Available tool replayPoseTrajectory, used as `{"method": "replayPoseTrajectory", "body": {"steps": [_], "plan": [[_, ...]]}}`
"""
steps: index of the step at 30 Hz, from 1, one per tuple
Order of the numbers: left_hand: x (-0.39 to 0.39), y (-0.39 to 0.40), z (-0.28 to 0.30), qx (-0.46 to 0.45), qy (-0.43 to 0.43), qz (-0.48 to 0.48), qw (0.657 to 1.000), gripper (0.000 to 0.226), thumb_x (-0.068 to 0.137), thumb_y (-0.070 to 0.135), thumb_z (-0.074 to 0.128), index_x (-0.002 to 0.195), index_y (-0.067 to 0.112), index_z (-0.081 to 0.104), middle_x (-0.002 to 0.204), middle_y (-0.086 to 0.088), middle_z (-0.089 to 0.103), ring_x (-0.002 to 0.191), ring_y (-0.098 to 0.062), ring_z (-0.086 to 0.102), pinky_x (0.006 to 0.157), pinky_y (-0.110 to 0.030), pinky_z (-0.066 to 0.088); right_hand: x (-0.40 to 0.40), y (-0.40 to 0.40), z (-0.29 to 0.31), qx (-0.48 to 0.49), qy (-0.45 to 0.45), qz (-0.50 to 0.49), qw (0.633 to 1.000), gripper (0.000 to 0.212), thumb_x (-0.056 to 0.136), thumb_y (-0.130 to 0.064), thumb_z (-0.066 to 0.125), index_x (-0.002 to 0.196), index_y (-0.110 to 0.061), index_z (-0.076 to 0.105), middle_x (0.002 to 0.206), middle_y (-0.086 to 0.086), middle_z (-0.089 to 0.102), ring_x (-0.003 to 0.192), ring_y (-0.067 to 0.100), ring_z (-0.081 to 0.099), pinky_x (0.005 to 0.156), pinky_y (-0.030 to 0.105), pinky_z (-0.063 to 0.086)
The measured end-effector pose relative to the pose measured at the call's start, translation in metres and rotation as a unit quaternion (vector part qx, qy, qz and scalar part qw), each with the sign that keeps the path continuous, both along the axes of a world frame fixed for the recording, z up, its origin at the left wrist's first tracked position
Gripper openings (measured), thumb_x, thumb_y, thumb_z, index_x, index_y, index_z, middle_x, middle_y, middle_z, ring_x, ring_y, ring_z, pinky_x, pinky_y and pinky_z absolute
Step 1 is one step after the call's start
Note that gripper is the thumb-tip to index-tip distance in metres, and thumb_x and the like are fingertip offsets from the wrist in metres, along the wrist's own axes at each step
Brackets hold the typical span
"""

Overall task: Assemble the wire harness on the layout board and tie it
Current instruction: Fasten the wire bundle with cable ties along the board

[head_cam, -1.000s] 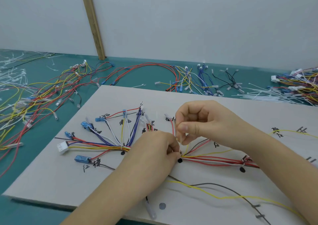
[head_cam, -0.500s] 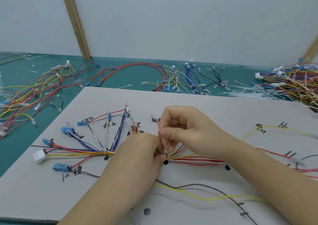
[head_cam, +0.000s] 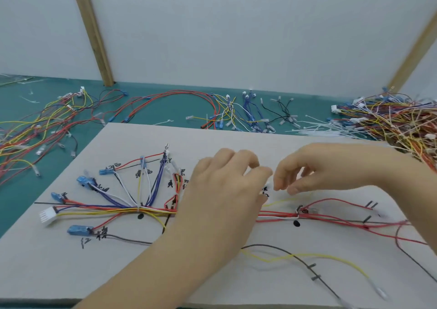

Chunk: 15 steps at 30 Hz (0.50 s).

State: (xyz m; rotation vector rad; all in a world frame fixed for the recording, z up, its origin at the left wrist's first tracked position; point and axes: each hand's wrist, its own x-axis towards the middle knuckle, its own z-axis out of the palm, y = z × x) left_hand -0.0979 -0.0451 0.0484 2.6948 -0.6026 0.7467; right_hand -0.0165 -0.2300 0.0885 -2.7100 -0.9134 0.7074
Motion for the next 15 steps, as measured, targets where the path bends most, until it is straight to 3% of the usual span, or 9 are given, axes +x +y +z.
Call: {"method": "replayPoseTrajectory", "body": {"steps": [1, 3, 4, 6, 8, 11, 15], "plan": [[0.002, -0.003, 0.001, 0.045, 0.036, 0.014, 0.998, 0.016, 0.071, 0.035, 0.065, 0.083, 0.027, 0.070, 0.082, 0.008, 0.067, 0.076, -0.019, 0.062, 0.071, -0.027, 0.044, -0.002, -0.002, -0.005, -0.010, -0.002, 0.003, 1.000, 0.020, 0.086, -0.024, 0.062, 0.086, -0.044, 0.061, 0.091, -0.020, 0.066, 0.086, -0.008, 0.057, 0.086, 0.024, 0.047], [0.007, -0.007, -0.001, 0.110, 0.129, 0.028, 0.985, 0.016, 0.083, 0.035, 0.060, 0.096, 0.026, 0.065, 0.094, 0.008, 0.065, 0.093, -0.019, 0.058, 0.085, -0.031, 0.025, -0.004, -0.005, -0.012, -0.017, -0.015, 0.011, 1.000, 0.020, 0.086, -0.024, 0.062, 0.084, -0.044, 0.059, 0.090, -0.018, 0.066, 0.085, -0.005, 0.058, 0.085, 0.022, 0.045], [0.011, -0.006, -0.008, 0.129, 0.145, 0.034, 0.981, 0.017, 0.088, 0.031, 0.054, 0.103, 0.026, 0.061, 0.101, 0.008, 0.063, 0.101, -0.019, 0.054, 0.083, -0.032, 0.015, -0.005, -0.006, -0.015, -0.013, -0.025, 0.011, 1.000, 0.020, 0.085, -0.024, 0.063, 0.081, -0.043, 0.058, 0.086, -0.017, 0.066, 0.082, -0.004, 0.058, 0.082, 0.020, 0.044], [0.013, -0.006, -0.013, 0.153, 0.147, 0.055, 0.976, 0.016, 0.090, 0.022, 0.050, 0.102, 0.026, 0.059, 0.102, 0.009, 0.061, 0.103, -0.017, 0.051, 0.078, -0.034, 0.010, -0.006, -0.008, -0.016, 0.000, -0.048, 0.012, 0.999, 0.023, 0.085, -0.023, 0.064, 0.075, -0.043, 0.056, 0.079, -0.016, 0.064, 0.077, -0.003, 0.056, 0.073, 0.012, 0.042], [0.010, -0.005, -0.016, 0.132, 0.143, 0.044, 0.980, 0.011, 0.083, 0.020, 0.058, 0.091, 0.027, 0.060, 0.091, 0.010, 0.063, 0.094, -0.015, 0.054, 0.080, -0.036, 0.010, -0.007, -0.012, -0.016, 0.026, -0.066, 0.016, 0.997, 0.025, 0.085, -0.021, 0.063, 0.075, -0.042, 0.055, 0.078, -0.016, 0.063, 0.077, -0.002, 0.055, 0.071, 0.009, 0.040], [0.003, -0.003, -0.017, 0.069, 0.121, 0.023, 0.990, 0.029, 0.043, 0.018, 0.087, 0.055, 0.026, 0.061, 0.053, 0.012, 0.058, 0.057, -0.012, 0.058, 0.074, -0.033, 0.030, -0.008, -0.021, -0.009, 0.102, -0.066, 0.000, 0.993, 0.020, 0.082, -0.019, 0.066, 0.077, -0.038, 0.060, 0.076, -0.017, 0.063, 0.075, 0.003, 0.058, 0.069, 0.014, 0.045], [-0.003, -0.008, -0.026, 0.113, 0.091, 0.015, 0.989, 0.037, 0.027, 0.020, 0.090, 0.049, 0.027, 0.061, 0.045, 0.012, 0.054, 0.049, -0.010, 0.055, 0.068, -0.027, 0.035, -0.012, -0.028, -0.010, 0.090, -0.016, -0.014, 0.996, 0.017, 0.079, -0.020, 0.070, 0.075, -0.036, 0.065, 0.071, -0.012, 0.066, 0.061, 0.007, 0.059, 0.059, 0.015, 0.047]]}}
